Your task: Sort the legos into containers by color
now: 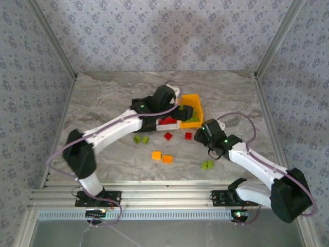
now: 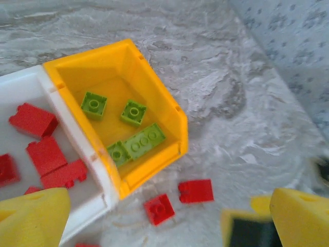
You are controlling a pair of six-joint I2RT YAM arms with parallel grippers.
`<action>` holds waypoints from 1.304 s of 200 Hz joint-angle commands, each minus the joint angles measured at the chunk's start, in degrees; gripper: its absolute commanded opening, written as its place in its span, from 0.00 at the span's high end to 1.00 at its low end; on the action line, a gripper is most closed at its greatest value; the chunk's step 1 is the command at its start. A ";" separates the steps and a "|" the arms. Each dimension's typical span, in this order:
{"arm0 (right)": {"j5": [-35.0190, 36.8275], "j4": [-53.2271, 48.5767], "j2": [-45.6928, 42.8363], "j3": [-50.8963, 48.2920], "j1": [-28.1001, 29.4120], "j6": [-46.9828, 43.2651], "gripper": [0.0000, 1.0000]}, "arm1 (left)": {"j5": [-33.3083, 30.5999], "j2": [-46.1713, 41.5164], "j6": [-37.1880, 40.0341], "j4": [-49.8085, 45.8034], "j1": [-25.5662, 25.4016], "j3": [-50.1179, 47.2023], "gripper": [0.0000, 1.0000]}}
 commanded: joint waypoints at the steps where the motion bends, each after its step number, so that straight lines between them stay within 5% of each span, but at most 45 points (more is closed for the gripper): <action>1: -2.68 4.33 4.82 3.14 -1.80 -1.05 0.25 | 0.69 -9.39 -3.11 6.50 -0.14 -10.72 0.00; 45: -4.21 6.21 14.87 7.03 -4.13 -3.44 0.26 | -5.49 -28.18 -6.15 4.74 -0.43 -30.42 0.01; 99: -4.21 4.27 22.83 9.33 -5.25 -4.06 0.31 | -12.70 -42.90 -10.13 -1.68 -0.40 -43.14 0.00; 166: -4.64 3.35 20.03 6.87 -4.59 -4.76 0.62 | -20.52 -52.27 -13.37 -6.26 0.10 -50.89 0.00; 219: -3.24 -2.38 8.25 12.66 3.71 -7.92 0.65 | -21.87 -54.11 -13.51 -7.09 0.21 -53.74 0.00; 261: -3.42 -3.15 21.02 30.28 12.49 -13.03 0.62 | -21.33 -55.08 -14.38 -7.02 0.21 -55.24 0.00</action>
